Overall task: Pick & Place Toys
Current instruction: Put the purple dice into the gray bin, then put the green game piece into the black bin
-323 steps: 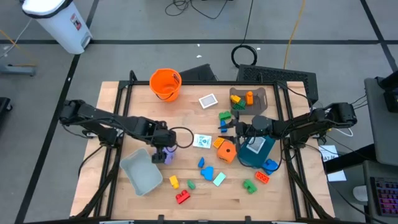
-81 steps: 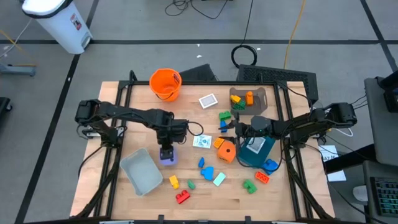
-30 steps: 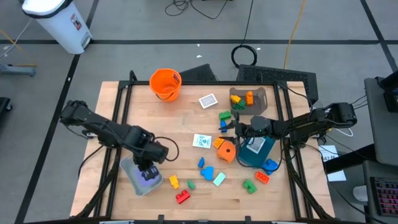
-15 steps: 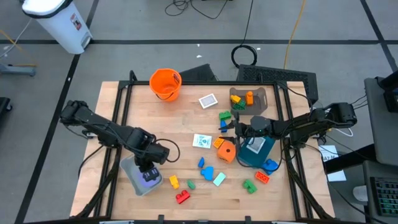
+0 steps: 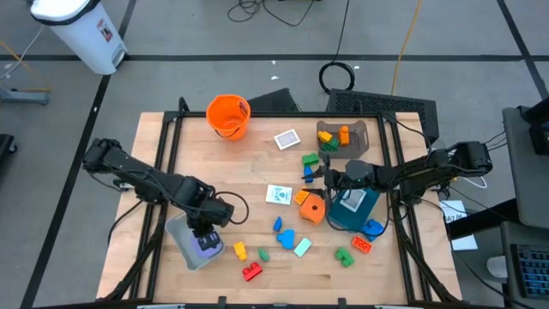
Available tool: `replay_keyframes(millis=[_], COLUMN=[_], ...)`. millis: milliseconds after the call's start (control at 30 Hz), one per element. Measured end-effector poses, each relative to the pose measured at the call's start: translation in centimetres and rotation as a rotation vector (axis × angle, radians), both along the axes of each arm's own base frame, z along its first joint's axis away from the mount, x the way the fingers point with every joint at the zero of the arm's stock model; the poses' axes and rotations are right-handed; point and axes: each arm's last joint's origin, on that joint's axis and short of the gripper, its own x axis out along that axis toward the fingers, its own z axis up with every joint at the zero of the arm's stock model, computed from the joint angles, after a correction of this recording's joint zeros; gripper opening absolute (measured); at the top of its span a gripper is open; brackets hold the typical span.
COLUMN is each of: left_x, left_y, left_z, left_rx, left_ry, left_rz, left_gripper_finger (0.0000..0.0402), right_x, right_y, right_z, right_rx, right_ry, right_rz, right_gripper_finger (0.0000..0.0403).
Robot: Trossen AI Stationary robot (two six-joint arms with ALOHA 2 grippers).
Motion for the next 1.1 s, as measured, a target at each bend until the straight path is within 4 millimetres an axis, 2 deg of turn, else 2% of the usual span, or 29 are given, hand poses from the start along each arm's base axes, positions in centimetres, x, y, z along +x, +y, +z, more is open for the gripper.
replay_keyframes(millis=[233, 533, 933, 1100], left_x=[-0.3, -0.3, 0.0, 0.2], left_y=[-0.1, 0.0, 0.6, 1.1], left_z=[-2.1, -2.4, -2.4, -2.4], left_rx=[-0.06, -0.044, -0.046, -0.05], left_ry=[0.037, 0.03, 0.02, 0.0], left_rz=[-0.004, -0.002, -0.005, -0.028], left_gripper_finger=[0.0039, 0.0045, 0.013, 0.0153], right_x=[0.0, 0.0, 0.0, 0.0], right_y=[0.0, 0.0, 0.0, 0.0], right_z=[0.0, 0.0, 0.0, 0.0], right_rx=[0.0, 0.0, 0.0, -0.001], right_ry=[0.0, 0.0, 0.0, 0.0], right_rz=[0.0, 0.0, 0.0, 0.0], right_gripper_finger=[0.0171, 0.0171, 0.0171, 0.0171])
